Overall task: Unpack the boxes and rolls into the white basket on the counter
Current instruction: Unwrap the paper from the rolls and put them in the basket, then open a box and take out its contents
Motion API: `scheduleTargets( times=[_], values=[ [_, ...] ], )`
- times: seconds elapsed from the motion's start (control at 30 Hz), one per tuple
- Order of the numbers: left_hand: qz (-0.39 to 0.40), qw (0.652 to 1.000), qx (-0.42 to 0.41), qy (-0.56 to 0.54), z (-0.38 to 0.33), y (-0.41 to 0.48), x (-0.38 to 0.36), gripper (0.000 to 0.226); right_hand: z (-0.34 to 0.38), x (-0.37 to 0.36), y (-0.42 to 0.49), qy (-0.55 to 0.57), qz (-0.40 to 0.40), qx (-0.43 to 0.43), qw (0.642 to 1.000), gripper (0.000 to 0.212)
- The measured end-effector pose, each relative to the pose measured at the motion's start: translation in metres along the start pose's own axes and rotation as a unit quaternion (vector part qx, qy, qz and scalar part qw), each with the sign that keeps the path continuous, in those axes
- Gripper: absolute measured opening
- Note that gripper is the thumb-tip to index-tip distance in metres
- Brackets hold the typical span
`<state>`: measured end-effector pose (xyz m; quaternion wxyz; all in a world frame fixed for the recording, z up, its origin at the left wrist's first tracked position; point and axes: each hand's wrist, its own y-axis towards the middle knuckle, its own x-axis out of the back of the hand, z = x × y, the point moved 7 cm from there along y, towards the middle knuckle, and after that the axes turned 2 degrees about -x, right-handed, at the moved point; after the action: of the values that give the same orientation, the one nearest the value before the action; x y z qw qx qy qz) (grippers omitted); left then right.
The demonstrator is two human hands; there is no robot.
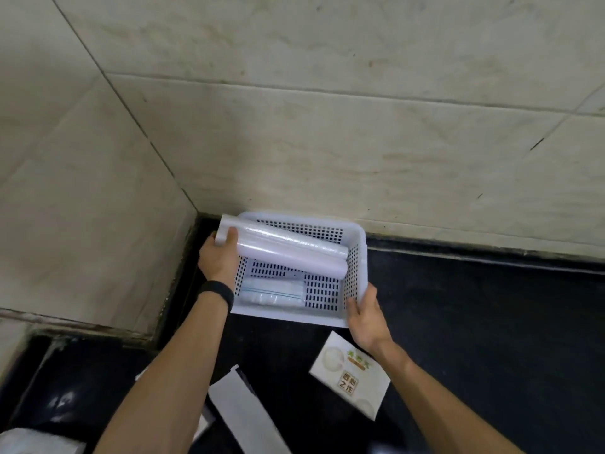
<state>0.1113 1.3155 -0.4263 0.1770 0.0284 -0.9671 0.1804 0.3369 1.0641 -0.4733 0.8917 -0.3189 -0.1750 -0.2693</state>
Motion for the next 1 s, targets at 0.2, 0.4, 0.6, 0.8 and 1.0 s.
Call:
scheduleTargets(
  times=[0.2,0.4,0.6,0.8,1.0],
  values=[
    [0.023,0.987,-0.012,0.161,-0.004,0.005,-0.004,0.052,-0.001,-0.001,-0.001,-0.011,0.009,-0.012,1.0,0.024],
    [0.127,0.99,0.012,0.066,0.005,-0.007,0.006,0.096,0.0,0.0,-0.002,-0.026,0.017,-0.019,0.999,0.022],
    [0.104,0.99,-0.013,0.098,0.034,-0.077,0.053,0.079,0.004,0.003,-0.003,-0.034,0.004,-0.011,0.999,0.022],
    [0.06,0.977,-0.057,0.195,0.084,-0.138,0.09,0.063,0.01,0.01,-0.008,-0.228,-0.037,0.005,0.973,0.077],
    [-0.059,0.936,-0.038,0.346,0.147,-0.183,0.14,0.07,0.046,-0.019,-0.072,-0.329,-0.071,0.288,0.896,0.072]
  ],
)
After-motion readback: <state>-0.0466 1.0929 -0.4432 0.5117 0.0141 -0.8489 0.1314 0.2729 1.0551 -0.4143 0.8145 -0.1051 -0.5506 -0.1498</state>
